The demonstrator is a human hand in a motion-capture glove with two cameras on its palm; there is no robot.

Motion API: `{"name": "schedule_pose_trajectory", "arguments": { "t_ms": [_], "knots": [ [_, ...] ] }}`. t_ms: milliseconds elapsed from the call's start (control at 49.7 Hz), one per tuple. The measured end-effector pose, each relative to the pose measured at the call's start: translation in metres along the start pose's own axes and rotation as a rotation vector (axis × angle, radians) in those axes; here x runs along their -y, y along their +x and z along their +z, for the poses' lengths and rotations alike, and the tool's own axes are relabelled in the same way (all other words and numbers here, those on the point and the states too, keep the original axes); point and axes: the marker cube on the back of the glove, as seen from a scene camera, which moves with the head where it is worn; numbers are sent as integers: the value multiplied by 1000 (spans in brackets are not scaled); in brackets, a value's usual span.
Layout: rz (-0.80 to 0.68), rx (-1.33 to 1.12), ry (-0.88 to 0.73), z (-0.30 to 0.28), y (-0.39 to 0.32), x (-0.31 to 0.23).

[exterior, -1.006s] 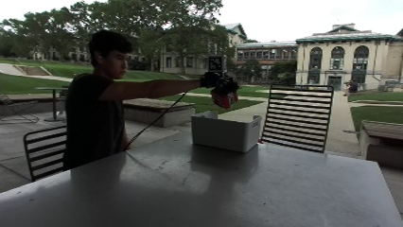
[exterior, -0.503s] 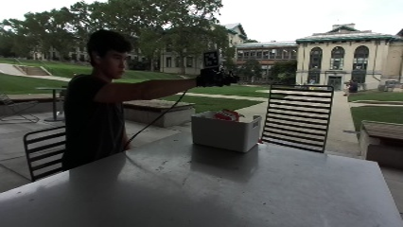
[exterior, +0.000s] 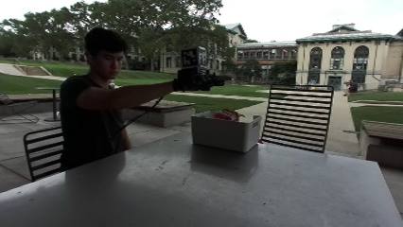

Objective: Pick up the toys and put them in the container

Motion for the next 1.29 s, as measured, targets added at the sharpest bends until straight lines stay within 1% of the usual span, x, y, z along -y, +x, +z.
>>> {"name": "schedule_pose_trajectory", "arguments": {
  "t_ms": [20, 40, 181, 262, 362, 644, 865, 1086, 1207, 1287],
  "knots": [
    [86, -29, -2, 2, 8, 0],
    [133, -46, -4, 3, 16, -2],
    [211, -77, -4, 10, 71, -25],
    [220, -86, -1, 13, 89, -37],
    [239, -100, 22, 20, 130, -56],
    [293, -101, 45, 41, 165, -96],
    [314, -97, 41, 58, 190, -101],
    [303, -78, 57, 61, 196, -103],
    [325, -59, 34, 59, 182, -111],
    [324, -62, 43, 60, 191, -108]
  ]
}}
